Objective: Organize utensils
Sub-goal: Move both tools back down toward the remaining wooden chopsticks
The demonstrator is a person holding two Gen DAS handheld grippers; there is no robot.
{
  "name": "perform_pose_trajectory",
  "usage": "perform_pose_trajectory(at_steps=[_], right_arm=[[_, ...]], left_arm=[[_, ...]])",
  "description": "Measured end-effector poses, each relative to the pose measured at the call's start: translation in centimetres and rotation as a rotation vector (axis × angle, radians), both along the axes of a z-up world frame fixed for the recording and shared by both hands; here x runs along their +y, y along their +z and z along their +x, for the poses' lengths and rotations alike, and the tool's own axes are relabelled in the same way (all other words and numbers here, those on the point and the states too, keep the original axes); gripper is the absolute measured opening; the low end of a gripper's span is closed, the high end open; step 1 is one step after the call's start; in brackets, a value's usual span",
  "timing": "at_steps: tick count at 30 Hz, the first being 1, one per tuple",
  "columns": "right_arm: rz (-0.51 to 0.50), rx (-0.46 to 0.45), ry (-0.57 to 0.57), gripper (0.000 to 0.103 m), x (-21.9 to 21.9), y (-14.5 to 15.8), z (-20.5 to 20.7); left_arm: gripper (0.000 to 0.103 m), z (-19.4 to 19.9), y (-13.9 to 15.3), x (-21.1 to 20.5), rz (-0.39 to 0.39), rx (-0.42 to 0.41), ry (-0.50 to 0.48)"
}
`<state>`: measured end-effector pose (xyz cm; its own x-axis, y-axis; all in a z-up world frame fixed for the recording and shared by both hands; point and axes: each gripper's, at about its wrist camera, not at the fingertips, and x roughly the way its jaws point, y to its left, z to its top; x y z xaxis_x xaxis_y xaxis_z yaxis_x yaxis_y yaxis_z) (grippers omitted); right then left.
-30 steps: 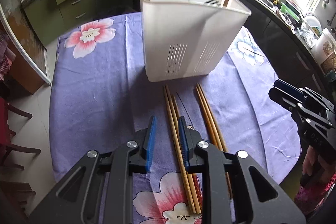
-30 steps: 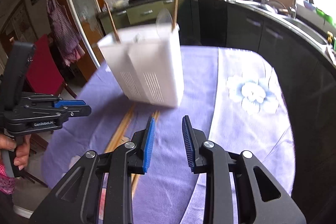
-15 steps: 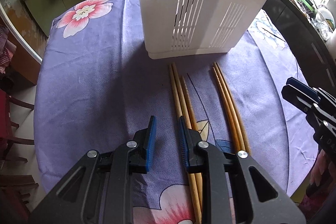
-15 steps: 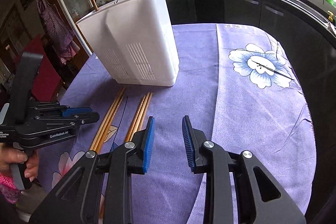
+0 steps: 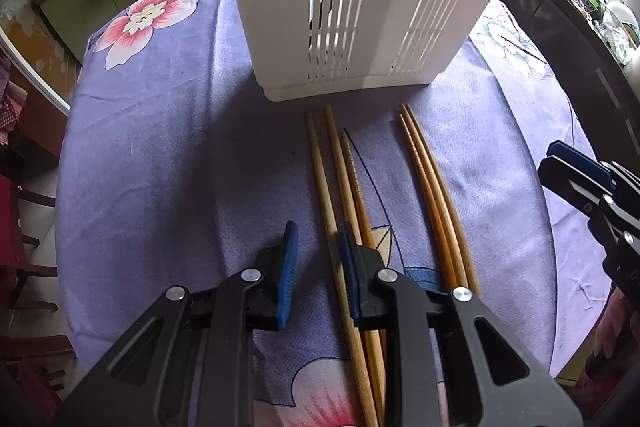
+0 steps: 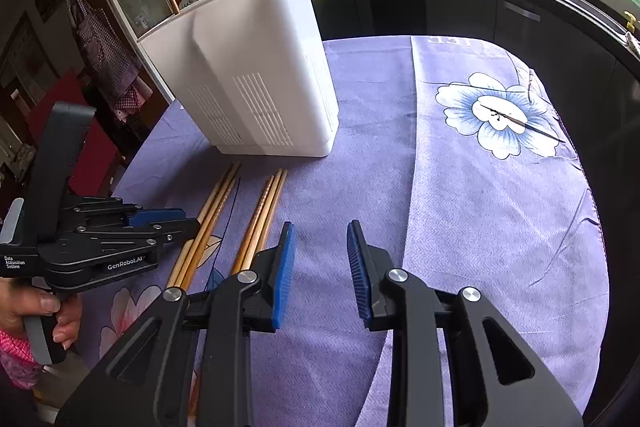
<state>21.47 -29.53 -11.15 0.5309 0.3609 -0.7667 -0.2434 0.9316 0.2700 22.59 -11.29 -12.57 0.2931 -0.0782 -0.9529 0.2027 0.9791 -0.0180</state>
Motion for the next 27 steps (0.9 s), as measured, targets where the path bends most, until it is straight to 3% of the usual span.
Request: perform_pose_trajectory(at_steps=[5, 8, 16, 27], right_arm=[[-0.008, 0.008, 0.025, 0.027, 0.8, -0.5, 0.0], [-0.016, 0.024, 0.050, 0.027, 1.8, -1.0, 0.3], [-0.089, 0.027, 0.105, 0.027, 5.2, -2.2, 1.4], [-0.165, 0.041, 0.127, 0.027, 7.0, -3.2, 2.1]], left_arm=[[0.019, 0.0, -0.1, 0.0, 0.024, -0.005, 0.000], [0.009, 0.0, 0.0, 0.4, 0.034, -0.001, 0.001], [0.009, -0.1, 0.2, 2.7, 0.030, -0.004, 0.030], [0.009, -0.2, 0.2, 2.8, 0.018, -0.014, 0.014]])
